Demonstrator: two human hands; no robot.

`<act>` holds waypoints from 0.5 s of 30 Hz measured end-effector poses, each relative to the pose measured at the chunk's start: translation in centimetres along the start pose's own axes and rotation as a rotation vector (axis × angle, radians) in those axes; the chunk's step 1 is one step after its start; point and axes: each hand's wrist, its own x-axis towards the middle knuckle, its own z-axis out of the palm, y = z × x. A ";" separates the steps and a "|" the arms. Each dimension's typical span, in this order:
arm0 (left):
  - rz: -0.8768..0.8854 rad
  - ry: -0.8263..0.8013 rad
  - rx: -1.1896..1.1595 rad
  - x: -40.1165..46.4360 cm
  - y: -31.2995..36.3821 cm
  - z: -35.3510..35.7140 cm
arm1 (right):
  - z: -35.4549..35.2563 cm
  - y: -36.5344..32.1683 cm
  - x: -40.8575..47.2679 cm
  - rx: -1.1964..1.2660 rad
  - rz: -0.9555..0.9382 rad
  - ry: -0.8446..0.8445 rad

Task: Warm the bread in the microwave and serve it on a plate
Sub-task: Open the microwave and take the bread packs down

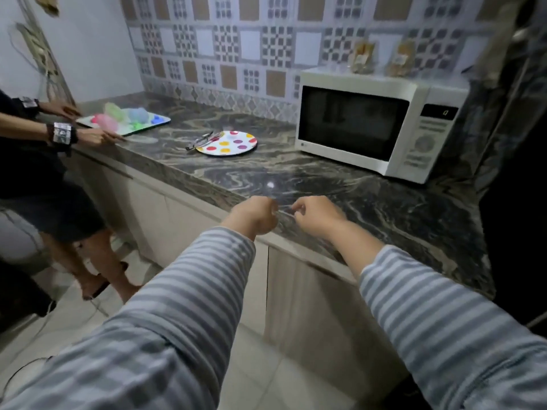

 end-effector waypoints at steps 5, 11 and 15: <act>0.174 -0.010 -0.046 8.3 1.4 -3.6 | -3.1 1.3 5.7 -0.017 0.136 0.058; 0.432 -0.019 -0.173 16.9 6.1 -4.8 | -7.0 6.5 9.1 -0.056 0.326 0.235; 0.613 -0.012 -0.336 20.6 10.6 -4.4 | -9.9 11.0 9.9 -0.170 0.411 0.288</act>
